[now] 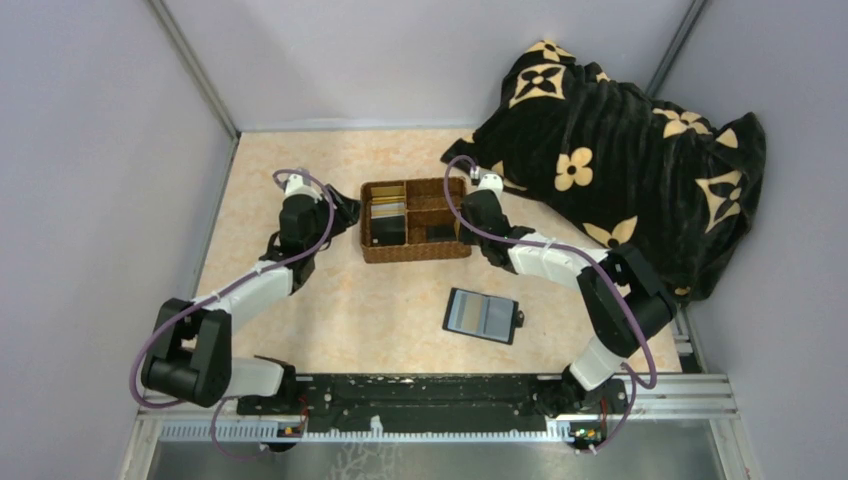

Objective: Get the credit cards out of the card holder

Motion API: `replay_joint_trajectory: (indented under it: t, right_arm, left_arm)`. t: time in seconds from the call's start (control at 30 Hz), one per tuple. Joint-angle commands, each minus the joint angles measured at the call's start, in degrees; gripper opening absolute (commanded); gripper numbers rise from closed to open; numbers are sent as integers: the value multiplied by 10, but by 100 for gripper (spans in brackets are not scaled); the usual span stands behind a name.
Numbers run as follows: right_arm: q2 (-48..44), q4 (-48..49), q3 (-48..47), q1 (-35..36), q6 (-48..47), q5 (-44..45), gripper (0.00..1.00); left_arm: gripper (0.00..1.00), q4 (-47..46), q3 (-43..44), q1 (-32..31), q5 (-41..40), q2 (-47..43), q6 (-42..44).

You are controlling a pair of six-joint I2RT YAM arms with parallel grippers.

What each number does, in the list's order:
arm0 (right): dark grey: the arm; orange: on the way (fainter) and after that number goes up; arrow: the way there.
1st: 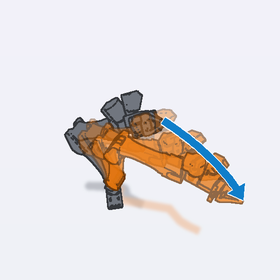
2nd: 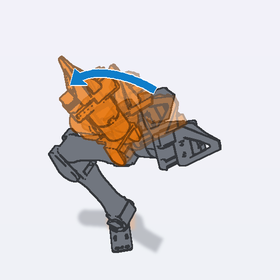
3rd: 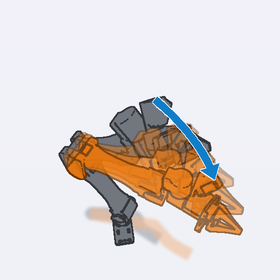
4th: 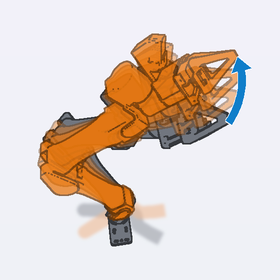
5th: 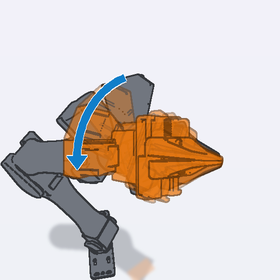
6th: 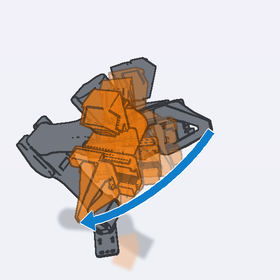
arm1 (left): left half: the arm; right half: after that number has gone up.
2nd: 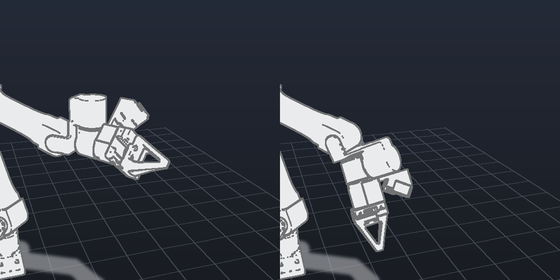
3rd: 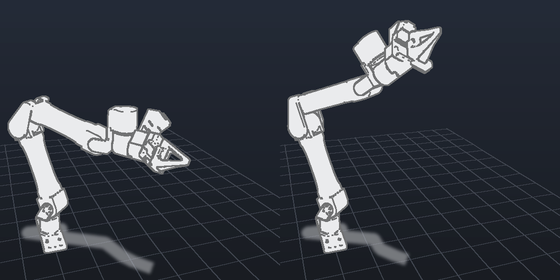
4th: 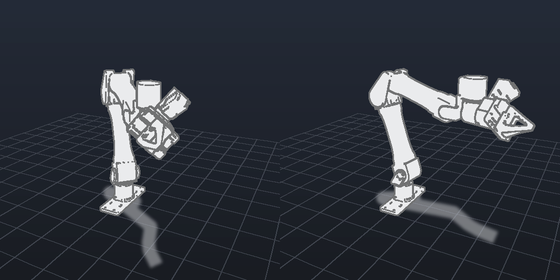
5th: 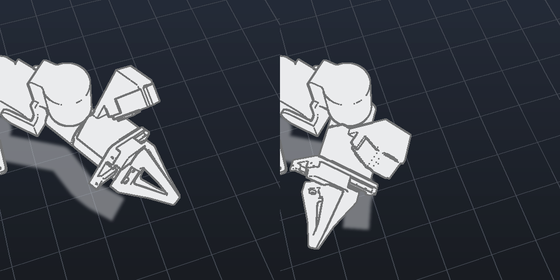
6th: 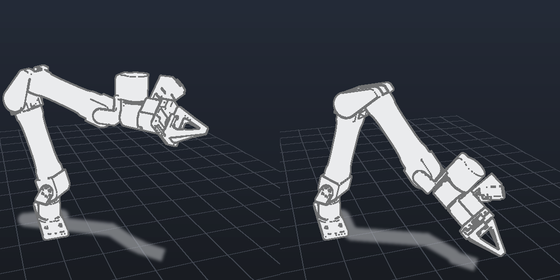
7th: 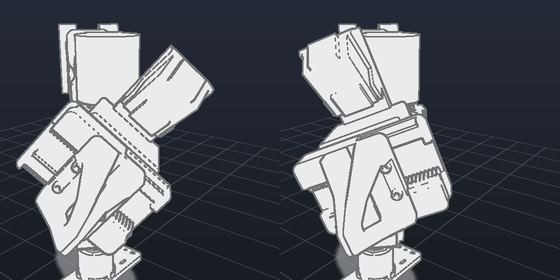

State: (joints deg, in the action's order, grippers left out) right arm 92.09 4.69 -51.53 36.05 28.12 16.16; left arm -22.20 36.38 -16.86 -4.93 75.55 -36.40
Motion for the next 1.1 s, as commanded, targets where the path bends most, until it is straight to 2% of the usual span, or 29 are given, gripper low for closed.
replay_joint_trajectory:
  t: [0.0,0.23,0.5,1.07]
  right_arm:
    - [5,18,-38,-8,-18,8,0]
    - [9,26,-46,-5,-18,-27,0]
    - [21,14,-83,41,-22,-11,0]
    - [155,-64,-211,95,-22,49,0]
  left_arm:
    - [64,-44,-19,4,14,33,-9]
    - [64,-75,-32,3,50,69,-28]
    - [63,-80,-39,3,62,72,-33]
    - [63,-88,-58,2,77,63,-37]
